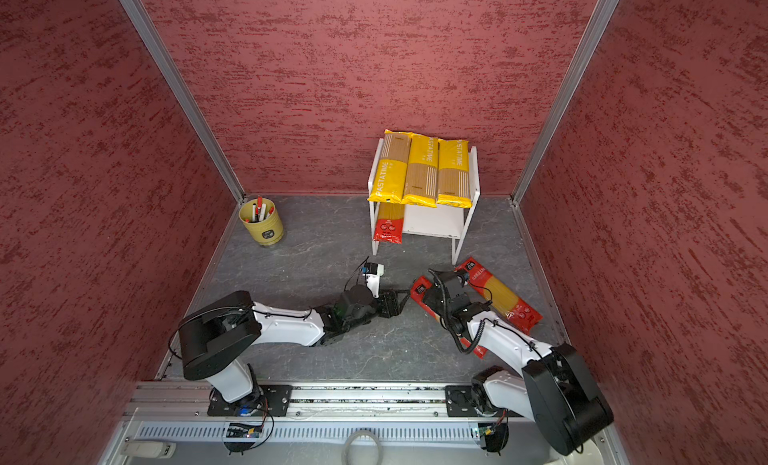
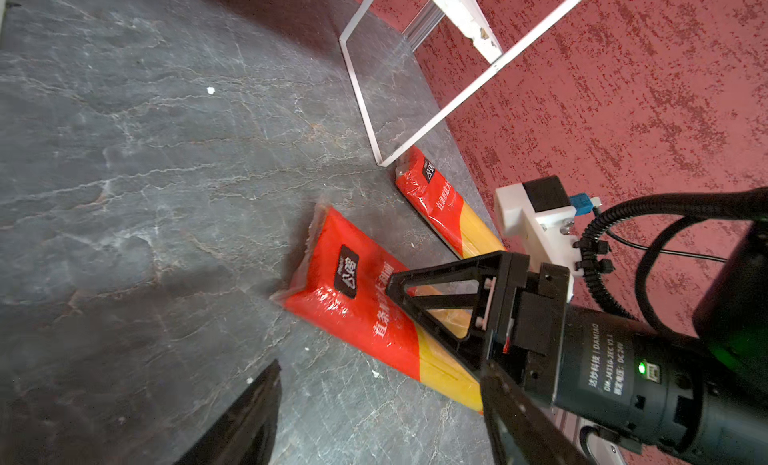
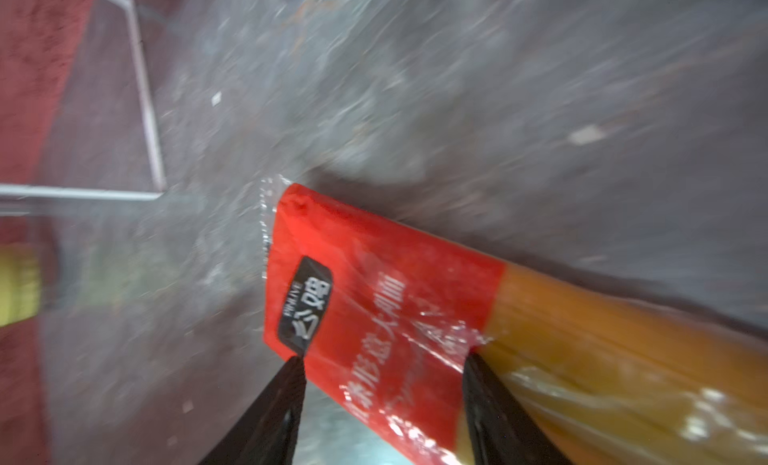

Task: Place and organize the pasta boxes and bags onto the shelf
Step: 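Grasp the red pack with the right gripper and drag it toward the left gripper, then lay the pack down between the grippers while the left gripper approaches it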

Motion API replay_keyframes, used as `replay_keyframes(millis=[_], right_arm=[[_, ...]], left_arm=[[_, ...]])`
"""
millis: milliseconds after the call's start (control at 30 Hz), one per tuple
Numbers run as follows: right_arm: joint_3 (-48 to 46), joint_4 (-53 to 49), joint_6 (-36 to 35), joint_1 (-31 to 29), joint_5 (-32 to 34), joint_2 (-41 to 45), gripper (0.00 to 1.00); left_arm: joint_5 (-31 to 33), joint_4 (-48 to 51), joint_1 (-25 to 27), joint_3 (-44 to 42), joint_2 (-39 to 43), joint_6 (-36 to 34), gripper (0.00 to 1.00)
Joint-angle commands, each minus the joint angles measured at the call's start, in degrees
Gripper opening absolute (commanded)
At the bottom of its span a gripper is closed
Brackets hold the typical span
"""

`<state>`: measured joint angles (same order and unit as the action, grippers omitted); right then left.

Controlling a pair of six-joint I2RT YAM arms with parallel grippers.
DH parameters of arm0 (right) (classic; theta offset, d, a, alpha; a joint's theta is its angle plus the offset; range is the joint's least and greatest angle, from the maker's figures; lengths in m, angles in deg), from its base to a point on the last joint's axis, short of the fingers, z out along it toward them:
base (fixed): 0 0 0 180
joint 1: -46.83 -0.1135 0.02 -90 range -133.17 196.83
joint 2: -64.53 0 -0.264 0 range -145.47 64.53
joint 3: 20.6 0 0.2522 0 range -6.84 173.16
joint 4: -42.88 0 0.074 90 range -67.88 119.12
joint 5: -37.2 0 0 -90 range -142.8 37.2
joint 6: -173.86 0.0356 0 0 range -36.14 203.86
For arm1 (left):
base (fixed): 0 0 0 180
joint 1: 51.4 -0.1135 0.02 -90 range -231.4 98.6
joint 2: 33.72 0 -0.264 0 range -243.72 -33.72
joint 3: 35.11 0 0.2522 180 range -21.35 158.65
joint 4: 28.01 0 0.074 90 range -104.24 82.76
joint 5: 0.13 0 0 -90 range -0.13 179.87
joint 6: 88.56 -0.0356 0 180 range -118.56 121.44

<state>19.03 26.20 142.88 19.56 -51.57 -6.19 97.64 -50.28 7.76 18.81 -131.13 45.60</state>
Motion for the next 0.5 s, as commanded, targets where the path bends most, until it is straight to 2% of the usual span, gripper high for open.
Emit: replay_keyframes(millis=[0, 100, 167, 267, 467], right_arm=[[0.9, 10.5, 8.7, -2.7, -8.5, -7.1, 0.62], [2.0, 17.8, 9.3, -2.7, -14.6, -10.3, 0.62], [1.9, 17.4, 7.8, -1.5, -17.3, -9.0, 0.62], [1.5, 7.1, 1.7, 2.6, -17.4, -2.7, 0.63], [2.3, -15.8, -12.5, 13.0, -9.4, 7.0, 0.67]], left_arm=[[0.4, -0.3, -0.3, -0.9, 0.6, 1.0, 0.75], [0.8, 2.0, -0.5, -0.8, 1.7, 1.3, 0.75], [0.5, 5.6, -0.5, 0.1, 2.6, 0.5, 0.75], [-2.0, 8.2, 1.0, 1.5, 3.0, -1.1, 0.74], [-7.4, 5.1, 5.7, 3.8, -1.7, 0.0, 0.73]])
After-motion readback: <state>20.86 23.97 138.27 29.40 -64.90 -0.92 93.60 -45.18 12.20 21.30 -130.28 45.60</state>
